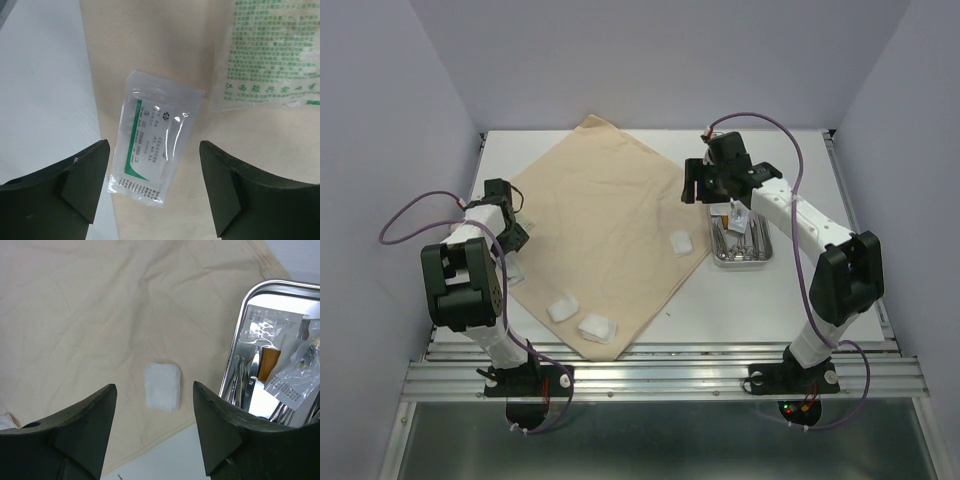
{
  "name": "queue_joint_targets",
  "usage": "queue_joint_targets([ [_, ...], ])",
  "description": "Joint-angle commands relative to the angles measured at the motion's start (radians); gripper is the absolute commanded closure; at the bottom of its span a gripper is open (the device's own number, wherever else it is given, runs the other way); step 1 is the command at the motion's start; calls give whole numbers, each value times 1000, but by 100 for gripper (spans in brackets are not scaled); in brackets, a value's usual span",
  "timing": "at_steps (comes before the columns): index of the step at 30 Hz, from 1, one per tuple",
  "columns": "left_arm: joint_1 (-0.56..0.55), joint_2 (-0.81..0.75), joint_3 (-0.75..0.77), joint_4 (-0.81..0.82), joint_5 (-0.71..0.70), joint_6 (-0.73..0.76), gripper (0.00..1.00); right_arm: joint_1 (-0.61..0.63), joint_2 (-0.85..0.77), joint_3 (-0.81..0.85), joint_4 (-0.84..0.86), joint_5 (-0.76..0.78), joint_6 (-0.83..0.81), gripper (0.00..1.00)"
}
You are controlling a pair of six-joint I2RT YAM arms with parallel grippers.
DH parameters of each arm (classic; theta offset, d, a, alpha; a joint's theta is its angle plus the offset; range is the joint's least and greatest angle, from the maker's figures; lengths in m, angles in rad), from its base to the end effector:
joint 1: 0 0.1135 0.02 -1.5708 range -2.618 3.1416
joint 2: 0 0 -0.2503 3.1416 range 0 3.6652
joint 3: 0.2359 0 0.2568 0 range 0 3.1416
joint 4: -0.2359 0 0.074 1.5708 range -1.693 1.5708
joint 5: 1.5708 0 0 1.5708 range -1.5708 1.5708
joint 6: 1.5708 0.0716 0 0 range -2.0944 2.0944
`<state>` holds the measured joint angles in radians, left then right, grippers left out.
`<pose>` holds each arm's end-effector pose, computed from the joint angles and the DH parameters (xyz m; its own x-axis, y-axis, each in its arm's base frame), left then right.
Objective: Prepare the surgical pack
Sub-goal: Adjust the medical item in the surgical kit.
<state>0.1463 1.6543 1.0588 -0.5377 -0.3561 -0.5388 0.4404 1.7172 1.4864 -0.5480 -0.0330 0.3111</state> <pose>0.3338 0.0744 0.1447 -0.6241 -0.5781 -0.5258 -0.7025 0.7097 0.0536 0.3761 0.1799 0.2602 -0.7418 -0.0114 -0.6705 -0.2313 0.9428 0.2399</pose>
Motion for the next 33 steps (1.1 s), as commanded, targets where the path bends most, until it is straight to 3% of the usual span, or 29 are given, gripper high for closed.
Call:
queue_joint_targets([
  [1, 35, 16, 7, 7, 16, 34, 11, 11, 16, 63, -4, 15, -4, 32],
  [6, 65, 24, -22, 44, 58, 59, 6, 20, 35, 83, -10, 15, 0, 32],
  [12, 75, 73, -10, 58, 123, 73, 16, 29, 48, 95, -13, 21, 2, 32],
  [20, 107, 105, -16, 76, 192, 71, 18, 38, 56, 104, -17, 25, 2, 32],
  [24, 105, 107, -16, 73, 200, 73, 33, 38, 61, 106, -17, 24, 3, 32],
  [33, 107, 58, -26, 71, 166, 68, 47, 47, 65, 106, -13, 24, 5, 32],
])
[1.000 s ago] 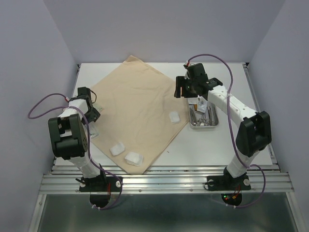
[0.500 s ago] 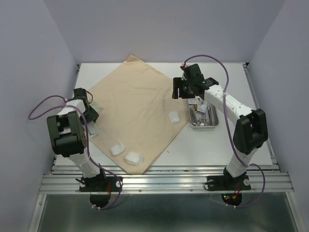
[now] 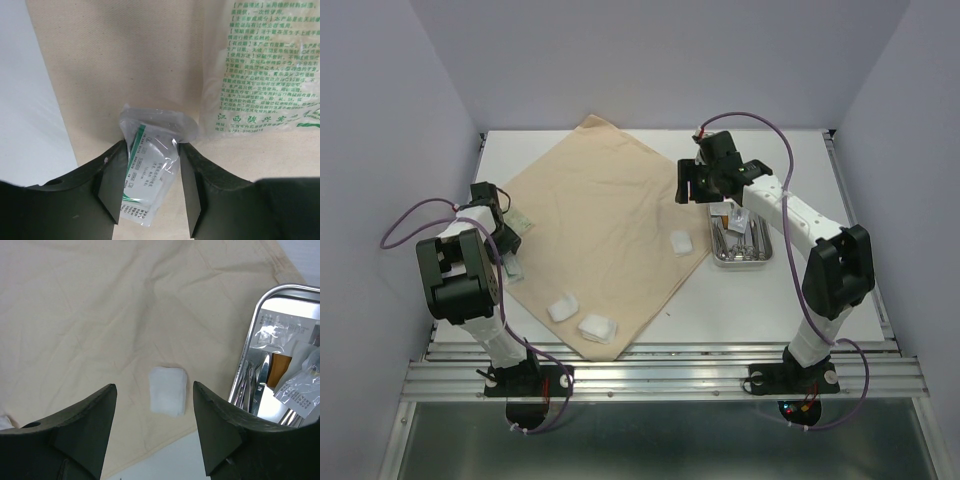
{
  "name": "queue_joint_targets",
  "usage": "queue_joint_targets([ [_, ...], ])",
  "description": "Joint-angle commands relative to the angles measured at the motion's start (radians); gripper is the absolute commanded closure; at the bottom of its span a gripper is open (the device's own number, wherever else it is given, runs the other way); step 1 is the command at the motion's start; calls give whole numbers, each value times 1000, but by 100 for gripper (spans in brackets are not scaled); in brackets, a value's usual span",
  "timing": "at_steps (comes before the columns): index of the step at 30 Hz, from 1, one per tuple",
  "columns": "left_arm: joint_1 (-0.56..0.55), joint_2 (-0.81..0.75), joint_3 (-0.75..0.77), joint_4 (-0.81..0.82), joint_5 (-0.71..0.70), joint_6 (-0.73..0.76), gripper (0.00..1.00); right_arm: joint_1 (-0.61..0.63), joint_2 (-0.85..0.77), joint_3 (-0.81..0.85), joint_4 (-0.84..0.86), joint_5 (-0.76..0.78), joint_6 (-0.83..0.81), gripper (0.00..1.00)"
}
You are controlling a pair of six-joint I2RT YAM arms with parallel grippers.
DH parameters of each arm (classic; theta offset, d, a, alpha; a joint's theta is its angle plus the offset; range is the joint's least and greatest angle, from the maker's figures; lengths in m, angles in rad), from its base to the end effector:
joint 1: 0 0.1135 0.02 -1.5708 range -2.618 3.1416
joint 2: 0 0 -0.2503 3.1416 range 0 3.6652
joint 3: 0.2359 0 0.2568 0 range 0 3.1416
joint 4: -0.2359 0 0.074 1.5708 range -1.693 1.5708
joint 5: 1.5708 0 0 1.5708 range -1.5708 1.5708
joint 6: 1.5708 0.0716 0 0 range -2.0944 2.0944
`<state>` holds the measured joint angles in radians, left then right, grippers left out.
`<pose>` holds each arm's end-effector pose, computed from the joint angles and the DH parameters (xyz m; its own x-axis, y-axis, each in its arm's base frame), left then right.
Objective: Prepare the surgical pack
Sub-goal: Adjust the medical item in the surgical kit.
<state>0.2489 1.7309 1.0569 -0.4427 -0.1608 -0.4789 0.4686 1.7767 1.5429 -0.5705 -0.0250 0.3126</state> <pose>0.3421 0.0988 0.1216 -0.6296 -0.6293 -0.4556 -0.6775 0.7317 -0.0744 0.3819 0.1953 0.2542 -0.7552 -0.0377 -0.6545 -0.2467 0.9413 0.2304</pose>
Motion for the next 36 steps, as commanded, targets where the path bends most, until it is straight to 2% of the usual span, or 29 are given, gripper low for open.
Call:
queue_joint_targets([
  [1, 4, -34, -26, -24, -25, 8, 51, 19, 4, 46, 11, 16, 5, 32],
  [5, 0, -65, -23, -24, 1, 14, 66, 19, 1, 40, 15, 16, 6, 32],
  [16, -83, -149, 41, -80, 46, 5, 67, 19, -17, 6, 37, 17, 13, 32],
  [24, -291, -153, 121, -110, 92, -67, 67, 19, -49, -46, 58, 20, 25, 32],
  [29, -446, -107, 179, -105, 132, -139, 67, 19, -91, -92, 58, 60, 17, 32],
  [36, -603, -7, 253, -84, 170, -220, 66, 19, -157, -171, 77, 73, 26, 32],
])
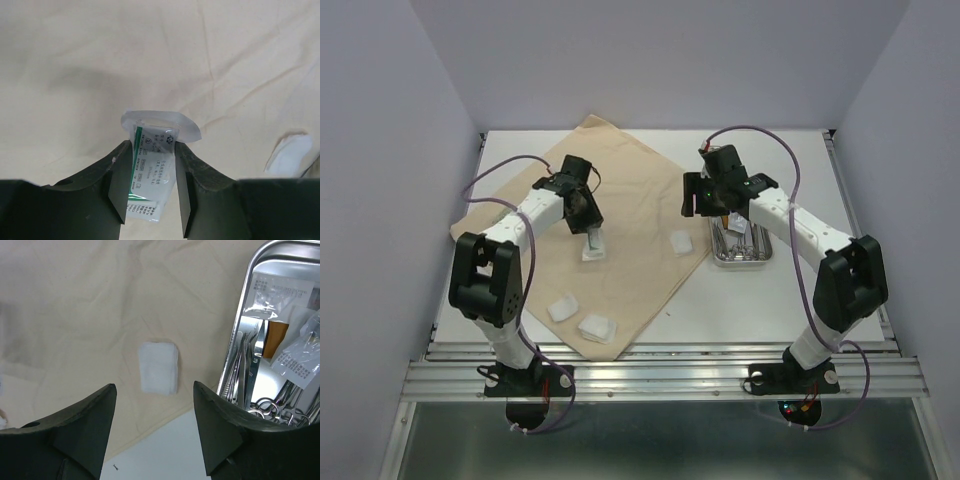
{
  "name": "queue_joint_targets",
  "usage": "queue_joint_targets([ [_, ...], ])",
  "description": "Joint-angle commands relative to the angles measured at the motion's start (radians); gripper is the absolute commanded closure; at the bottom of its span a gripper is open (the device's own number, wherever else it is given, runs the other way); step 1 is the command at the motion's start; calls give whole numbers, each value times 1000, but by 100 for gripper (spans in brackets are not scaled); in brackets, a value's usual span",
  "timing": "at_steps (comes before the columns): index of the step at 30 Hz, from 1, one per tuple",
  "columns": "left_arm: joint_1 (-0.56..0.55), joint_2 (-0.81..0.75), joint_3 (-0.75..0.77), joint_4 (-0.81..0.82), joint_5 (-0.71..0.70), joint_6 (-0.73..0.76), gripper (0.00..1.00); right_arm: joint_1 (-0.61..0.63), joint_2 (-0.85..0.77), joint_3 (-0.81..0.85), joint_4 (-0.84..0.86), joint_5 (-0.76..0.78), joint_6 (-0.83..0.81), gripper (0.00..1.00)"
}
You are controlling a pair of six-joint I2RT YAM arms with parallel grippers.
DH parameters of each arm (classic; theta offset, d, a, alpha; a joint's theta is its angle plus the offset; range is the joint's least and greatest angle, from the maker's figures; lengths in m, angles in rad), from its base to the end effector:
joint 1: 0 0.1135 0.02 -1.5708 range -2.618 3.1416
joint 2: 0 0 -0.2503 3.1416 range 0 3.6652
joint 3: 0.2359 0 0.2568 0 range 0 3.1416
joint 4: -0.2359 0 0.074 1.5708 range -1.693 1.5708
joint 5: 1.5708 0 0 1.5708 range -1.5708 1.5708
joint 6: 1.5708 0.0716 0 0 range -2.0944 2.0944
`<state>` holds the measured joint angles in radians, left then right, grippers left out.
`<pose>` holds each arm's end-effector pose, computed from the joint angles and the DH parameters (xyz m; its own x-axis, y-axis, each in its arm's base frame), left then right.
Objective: Prepare the surgical pack
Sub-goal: Adjust the medical item in the surgical kit, then pick up the medical item from the surgical kit.
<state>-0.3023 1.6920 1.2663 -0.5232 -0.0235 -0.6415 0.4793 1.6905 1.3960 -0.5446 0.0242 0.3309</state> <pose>0.3702 -0.1137 0.1952 -0.7920 -0.3797 -0.4782 -0.2363 0.9127 -0.3333 0.3588 0.1845 0.2387 -0.7695 -0.0339 -0.6377 -0.2079 0.9575 0.2000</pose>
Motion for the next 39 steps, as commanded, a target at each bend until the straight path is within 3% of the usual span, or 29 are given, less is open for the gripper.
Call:
queue_joint_targets([
  [1, -63, 47, 50, 5, 58, -66, 62, 8, -78, -29, 51, 13, 10, 32],
  [2, -73, 54, 53, 21, 85, -72, 53, 8, -80, -29, 46, 10, 13, 32],
  [3, -93, 64, 61, 26, 97, -81, 36, 8, -83, -35, 43, 3, 16, 32],
  [7, -116, 66, 87, 25, 122, -67, 12, 19, -91, -49, 69, -10, 40, 32],
  [13, -40, -30, 128, -76, 54, -1, 12, 143, 7, 14, 80, 55, 95, 33],
  [20, 279, -230, 38, -155, -22, 127, 13, 312, 233, 217, -23, 318, 246, 33],
  [23, 334, -296, 21, -164, -32, 150, 13, 364, 348, 320, -58, 378, 289, 32],
  [26, 351, -330, 12, -170, -30, 187, 13, 380, 425, 399, -63, 365, 306, 29],
  [31, 353, -376, -56, -164, -23, 213, 14, 392, 506, 475, -101, 396, 312, 16],
  [37, 353, -400, -125, -147, -39, 220, 14, 401, 561, 494, -104, 393, 313, 17],
  [39, 353, -400, -130, -144, -41, 223, 14, 412, 578, 503, -109, 390, 313, 23],
])
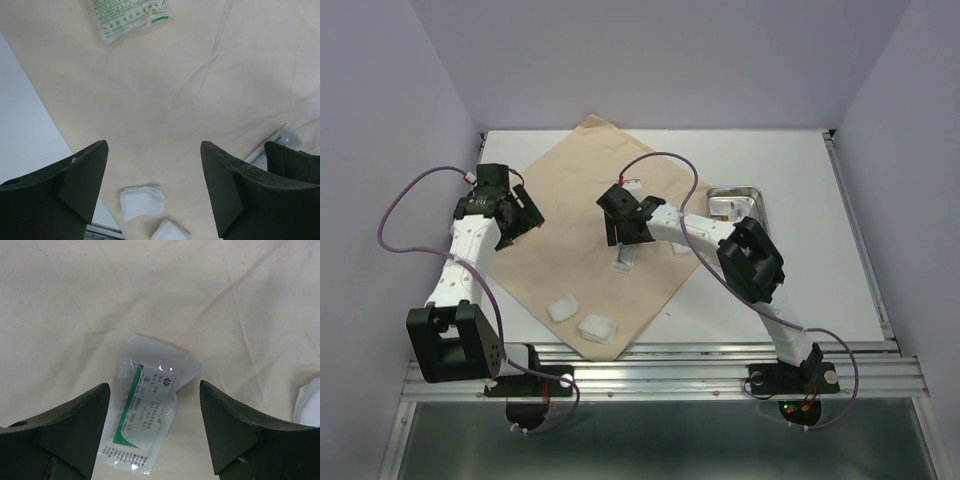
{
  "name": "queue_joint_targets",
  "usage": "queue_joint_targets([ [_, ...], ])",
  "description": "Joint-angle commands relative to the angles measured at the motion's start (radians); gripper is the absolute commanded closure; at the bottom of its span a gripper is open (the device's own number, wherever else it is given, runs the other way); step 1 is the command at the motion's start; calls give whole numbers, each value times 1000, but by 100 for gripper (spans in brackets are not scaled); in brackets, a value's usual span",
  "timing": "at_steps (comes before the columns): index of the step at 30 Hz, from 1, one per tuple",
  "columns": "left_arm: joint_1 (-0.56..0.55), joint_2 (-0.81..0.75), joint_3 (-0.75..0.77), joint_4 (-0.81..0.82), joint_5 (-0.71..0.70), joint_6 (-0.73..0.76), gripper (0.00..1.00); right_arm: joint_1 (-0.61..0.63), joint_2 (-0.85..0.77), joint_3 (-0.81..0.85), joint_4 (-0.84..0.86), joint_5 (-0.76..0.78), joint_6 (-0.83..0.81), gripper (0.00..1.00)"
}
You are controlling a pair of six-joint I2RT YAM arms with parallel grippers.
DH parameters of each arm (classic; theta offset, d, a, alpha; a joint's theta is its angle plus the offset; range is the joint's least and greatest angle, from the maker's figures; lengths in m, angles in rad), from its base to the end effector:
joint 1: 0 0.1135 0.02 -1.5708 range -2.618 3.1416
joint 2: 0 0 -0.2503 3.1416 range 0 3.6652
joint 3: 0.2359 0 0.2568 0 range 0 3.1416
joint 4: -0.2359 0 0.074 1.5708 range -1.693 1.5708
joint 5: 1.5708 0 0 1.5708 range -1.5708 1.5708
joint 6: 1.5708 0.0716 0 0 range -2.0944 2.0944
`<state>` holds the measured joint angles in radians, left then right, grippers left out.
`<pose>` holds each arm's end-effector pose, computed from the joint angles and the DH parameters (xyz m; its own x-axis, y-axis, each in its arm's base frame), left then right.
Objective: Prepare the surgical pack
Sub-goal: Pick up the medical item from the surgical kit.
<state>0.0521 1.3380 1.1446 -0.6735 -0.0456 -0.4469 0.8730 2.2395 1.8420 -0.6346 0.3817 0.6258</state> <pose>0.3124 0.0196 0.2570 -0.6513 -0.4663 -0.5987 -0.4025 0.8811 -0.2484 0.3421 0.3665 0.1480 -0.7916 -0.0980 -0.6031 -0.1538 0.9872 0.0413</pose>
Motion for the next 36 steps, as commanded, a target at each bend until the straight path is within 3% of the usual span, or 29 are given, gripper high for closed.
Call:
queue_joint_targets([
  [1, -1, -43, -9, 6, -20, 27, 14, 18, 40, 57, -20, 31, 20, 24],
  [10, -1, -51, -31, 12, -36, 22, 14, 27, 72, 49, 6, 8, 15, 27],
  [18, -1, -53, -59, 32, -36, 10, 15, 27, -12, -27, 73, 32, 6, 62],
  [28, -1, -26, -28, 32, -50, 5, 15, 7, -115, -43, 82, 80, -83, 62],
  [36, 0, -4, -11, 38, -45, -7, 15, -149, -352, -219, 216, 23, -291, 62],
])
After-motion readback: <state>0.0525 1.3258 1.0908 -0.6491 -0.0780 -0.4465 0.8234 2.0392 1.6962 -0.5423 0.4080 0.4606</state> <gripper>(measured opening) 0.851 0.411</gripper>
